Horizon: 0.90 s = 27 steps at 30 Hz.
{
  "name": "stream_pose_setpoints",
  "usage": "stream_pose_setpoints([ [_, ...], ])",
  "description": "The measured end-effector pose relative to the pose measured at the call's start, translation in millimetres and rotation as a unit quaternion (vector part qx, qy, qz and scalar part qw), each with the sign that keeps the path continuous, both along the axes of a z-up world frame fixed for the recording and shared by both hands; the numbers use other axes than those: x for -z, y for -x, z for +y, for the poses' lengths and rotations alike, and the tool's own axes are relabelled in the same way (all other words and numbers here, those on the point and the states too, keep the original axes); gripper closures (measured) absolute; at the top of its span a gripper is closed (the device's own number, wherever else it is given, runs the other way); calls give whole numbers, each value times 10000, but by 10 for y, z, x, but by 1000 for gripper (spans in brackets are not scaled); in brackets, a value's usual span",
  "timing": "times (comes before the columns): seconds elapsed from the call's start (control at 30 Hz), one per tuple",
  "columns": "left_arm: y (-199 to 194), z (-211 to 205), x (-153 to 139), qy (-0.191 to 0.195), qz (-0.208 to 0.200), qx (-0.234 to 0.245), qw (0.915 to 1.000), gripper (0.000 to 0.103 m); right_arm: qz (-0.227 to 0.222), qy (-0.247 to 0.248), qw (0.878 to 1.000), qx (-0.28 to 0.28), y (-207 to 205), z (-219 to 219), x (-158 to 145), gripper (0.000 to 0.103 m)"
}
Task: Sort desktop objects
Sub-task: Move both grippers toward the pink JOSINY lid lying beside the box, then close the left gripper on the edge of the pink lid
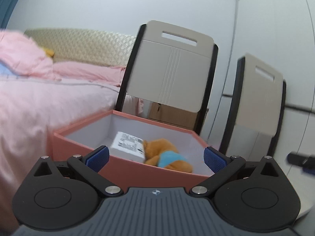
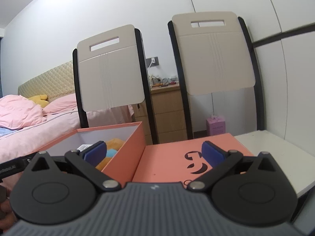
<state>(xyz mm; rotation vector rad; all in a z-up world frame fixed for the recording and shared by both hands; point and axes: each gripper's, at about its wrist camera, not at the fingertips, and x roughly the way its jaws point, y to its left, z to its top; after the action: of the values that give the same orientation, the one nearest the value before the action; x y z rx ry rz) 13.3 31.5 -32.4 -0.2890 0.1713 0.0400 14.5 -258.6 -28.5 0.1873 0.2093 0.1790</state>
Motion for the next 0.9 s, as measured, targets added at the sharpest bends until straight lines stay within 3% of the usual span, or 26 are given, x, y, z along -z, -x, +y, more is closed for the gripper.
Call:
stream_pose_setpoints([
  [0.13, 142, 36, 14, 1003, 95, 308, 9944, 0, -75, -79, 9999, -32, 53, -55, -45, 0],
  [0.27, 228, -56, 54, 1532, 376, 544, 9860, 0, -149, -171, 9997, 12, 145, -149, -69, 0],
  [0.37, 242, -123, 180, 2101, 768, 819, 9712, 0, -173, -252, 9995, 85, 208, -234, -80, 0],
  [0.53, 106, -234, 443, 2860, 1534, 1270, 9373, 1, -125, -345, 9992, 128, 312, -361, -71, 0],
  [0.67, -95, -305, 681, 3425, 2018, 1483, 9055, 1, -69, -407, 9991, 104, 393, -457, -62, 0],
  [0.73, -253, -336, 848, 3869, 2298, 1561, 8793, 1, -41, -438, 9990, 92, 434, -504, -58, 0],
  [0.83, -503, -384, 1118, 4560, 2689, 1668, 8318, 4, -17, -465, 9989, 40, 493, -559, -51, 0],
  [0.9, -630, -408, 1293, 4871, 2832, 1633, 8099, 10, 9, -497, 9988, 18, 527, -595, -44, 0],
])
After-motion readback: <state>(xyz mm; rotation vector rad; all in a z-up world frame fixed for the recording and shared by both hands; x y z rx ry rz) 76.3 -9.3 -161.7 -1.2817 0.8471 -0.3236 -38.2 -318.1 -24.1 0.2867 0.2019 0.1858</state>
